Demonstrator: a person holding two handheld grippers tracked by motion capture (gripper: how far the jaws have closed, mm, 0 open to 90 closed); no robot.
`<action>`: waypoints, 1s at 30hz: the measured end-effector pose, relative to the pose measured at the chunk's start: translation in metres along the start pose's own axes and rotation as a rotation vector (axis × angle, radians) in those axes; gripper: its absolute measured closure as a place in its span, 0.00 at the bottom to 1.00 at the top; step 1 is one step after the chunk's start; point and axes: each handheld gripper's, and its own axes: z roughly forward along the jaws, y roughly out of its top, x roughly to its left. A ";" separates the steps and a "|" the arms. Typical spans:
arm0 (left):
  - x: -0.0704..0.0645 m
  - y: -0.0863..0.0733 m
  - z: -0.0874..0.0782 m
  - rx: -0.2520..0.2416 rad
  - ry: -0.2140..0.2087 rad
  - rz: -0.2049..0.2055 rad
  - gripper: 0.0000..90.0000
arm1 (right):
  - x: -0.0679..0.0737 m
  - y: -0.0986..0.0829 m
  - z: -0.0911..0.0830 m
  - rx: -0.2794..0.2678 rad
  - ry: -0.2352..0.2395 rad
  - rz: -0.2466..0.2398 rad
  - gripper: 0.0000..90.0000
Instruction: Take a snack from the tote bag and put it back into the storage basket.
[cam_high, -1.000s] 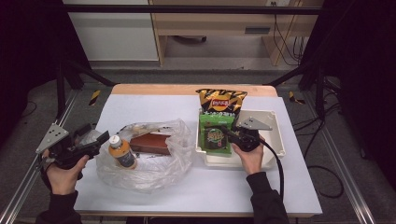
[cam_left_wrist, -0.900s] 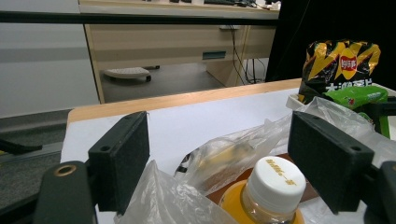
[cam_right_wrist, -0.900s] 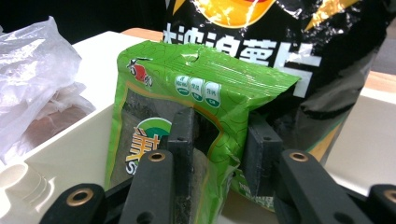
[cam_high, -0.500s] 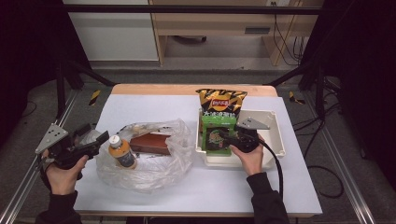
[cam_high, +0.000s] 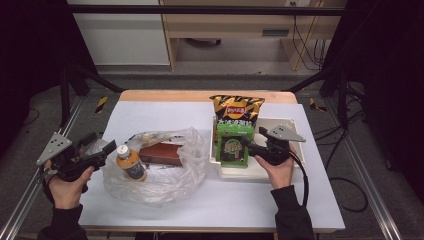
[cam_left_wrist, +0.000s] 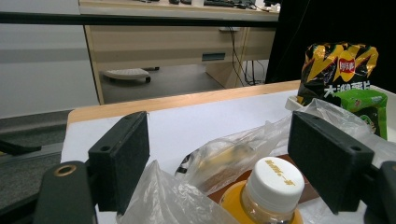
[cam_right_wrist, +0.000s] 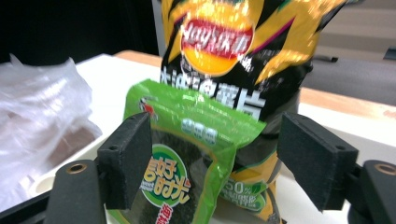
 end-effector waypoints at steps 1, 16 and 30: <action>0.000 0.000 0.000 -0.001 0.000 -0.001 0.22 | 0.000 0.001 -0.003 -0.010 -0.003 0.004 0.29; 0.001 0.000 -0.001 -0.004 -0.011 -0.005 0.22 | 0.007 0.017 -0.030 -0.076 0.009 0.018 0.31; 0.002 0.001 -0.002 -0.007 -0.009 -0.007 0.22 | 0.049 0.037 -0.033 -0.090 0.131 -0.007 0.28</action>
